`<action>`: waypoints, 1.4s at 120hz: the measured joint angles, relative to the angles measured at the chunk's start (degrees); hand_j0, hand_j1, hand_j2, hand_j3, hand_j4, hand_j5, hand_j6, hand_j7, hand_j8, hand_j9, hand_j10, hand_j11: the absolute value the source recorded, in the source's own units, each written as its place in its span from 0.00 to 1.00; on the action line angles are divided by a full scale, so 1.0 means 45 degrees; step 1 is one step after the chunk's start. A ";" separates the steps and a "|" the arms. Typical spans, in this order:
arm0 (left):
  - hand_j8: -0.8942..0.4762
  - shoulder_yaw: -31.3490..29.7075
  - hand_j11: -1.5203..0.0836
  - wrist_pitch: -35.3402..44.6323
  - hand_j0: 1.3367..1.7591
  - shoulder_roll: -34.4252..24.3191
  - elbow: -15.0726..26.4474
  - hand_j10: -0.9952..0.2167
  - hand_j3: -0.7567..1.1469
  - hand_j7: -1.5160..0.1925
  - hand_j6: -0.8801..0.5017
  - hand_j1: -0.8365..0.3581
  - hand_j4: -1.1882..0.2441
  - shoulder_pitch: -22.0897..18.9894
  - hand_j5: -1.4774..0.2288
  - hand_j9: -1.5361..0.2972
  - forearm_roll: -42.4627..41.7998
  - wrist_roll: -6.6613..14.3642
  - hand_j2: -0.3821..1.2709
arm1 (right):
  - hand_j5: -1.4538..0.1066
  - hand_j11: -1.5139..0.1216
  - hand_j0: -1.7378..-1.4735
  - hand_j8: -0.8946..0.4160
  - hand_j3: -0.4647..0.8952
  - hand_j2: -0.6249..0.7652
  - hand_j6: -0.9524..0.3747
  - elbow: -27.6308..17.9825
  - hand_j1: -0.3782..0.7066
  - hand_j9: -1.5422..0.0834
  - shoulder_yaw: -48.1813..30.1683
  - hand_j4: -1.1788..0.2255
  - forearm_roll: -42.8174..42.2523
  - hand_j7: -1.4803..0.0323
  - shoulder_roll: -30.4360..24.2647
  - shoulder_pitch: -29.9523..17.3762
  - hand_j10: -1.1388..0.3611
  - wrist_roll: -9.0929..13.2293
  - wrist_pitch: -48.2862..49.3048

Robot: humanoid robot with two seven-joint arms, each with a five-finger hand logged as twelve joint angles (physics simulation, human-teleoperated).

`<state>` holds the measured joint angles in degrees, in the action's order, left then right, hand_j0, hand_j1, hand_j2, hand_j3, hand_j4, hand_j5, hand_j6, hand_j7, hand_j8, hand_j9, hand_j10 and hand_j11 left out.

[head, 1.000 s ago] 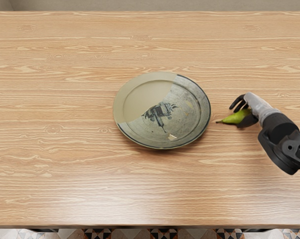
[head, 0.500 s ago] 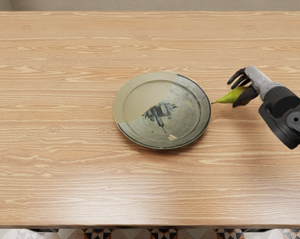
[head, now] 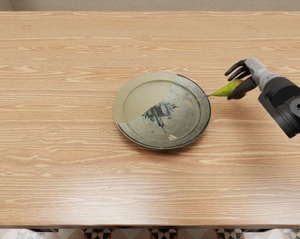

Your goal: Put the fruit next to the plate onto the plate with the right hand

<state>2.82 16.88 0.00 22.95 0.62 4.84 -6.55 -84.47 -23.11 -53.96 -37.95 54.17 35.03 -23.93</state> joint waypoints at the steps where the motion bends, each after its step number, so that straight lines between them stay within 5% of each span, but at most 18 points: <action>1: 0.65 0.0000 0.95 0.0000 0.76 0.0000 0.0000 0.82 0.40 0.89 0.64 0.99 0.83 0.0000 0.87 0.84 0.0000 0.0001 0.23 | 0.38 0.40 0.30 0.31 0.34 0.75 0.22 0.0000 0.58 0.43 -0.0030 0.37 0.0007 0.41 0.0025 0.0004 0.42 0.0000 0.0005; 78: 0.65 -0.0002 0.95 0.0000 0.76 0.0000 -0.0001 0.82 0.40 0.89 0.64 0.99 0.83 0.0000 0.87 0.84 -0.0001 0.0002 0.23 | 0.36 0.40 0.30 0.32 0.34 0.84 0.21 0.0000 0.63 0.41 -0.0550 0.37 0.0123 0.40 0.2493 -0.0090 0.43 0.0006 0.0106; 79: 0.65 -0.0001 0.95 0.0000 0.76 0.0000 -0.0001 0.82 0.40 0.89 0.64 0.99 0.83 0.0000 0.87 0.84 -0.0001 0.0001 0.23 | 0.36 0.40 0.30 0.32 0.34 0.78 0.21 0.0000 0.63 0.41 -0.0550 0.37 0.0121 0.40 0.2518 -0.0094 0.43 0.0005 0.0106; 130: 0.65 -0.0001 0.95 0.0000 0.76 0.0000 -0.0001 0.82 0.40 0.89 0.64 0.99 0.83 0.0000 0.87 0.84 -0.0001 0.0000 0.23 | 0.37 0.40 0.30 0.30 0.34 0.83 0.21 -0.0007 0.64 0.41 -0.0543 0.36 0.0067 0.40 0.2987 -0.0147 0.42 0.0007 0.0107; 151: 0.65 0.0000 0.95 0.0000 0.76 0.0000 -0.0001 0.82 0.40 0.89 0.64 0.99 0.83 0.0000 0.87 0.84 0.0000 -0.0001 0.23 | 0.66 0.67 0.30 0.50 0.34 0.61 0.48 -0.0020 0.32 0.70 -0.0558 0.61 0.0059 0.71 0.3058 -0.0046 0.59 -0.0004 0.0150; 168: 0.65 0.0000 0.95 0.0000 0.76 0.0000 -0.0001 0.82 0.40 0.89 0.64 0.99 0.83 0.0000 0.87 0.84 0.0000 0.0003 0.23 | 0.80 0.80 0.30 0.59 0.34 0.53 0.60 -0.0023 0.17 0.82 -0.1518 0.73 0.0842 0.84 0.3015 -0.0049 0.68 -0.0006 0.1630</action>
<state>2.82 16.88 0.00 22.94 0.62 4.84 -6.54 -84.57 -29.94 -50.17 -24.39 53.95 35.00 -16.59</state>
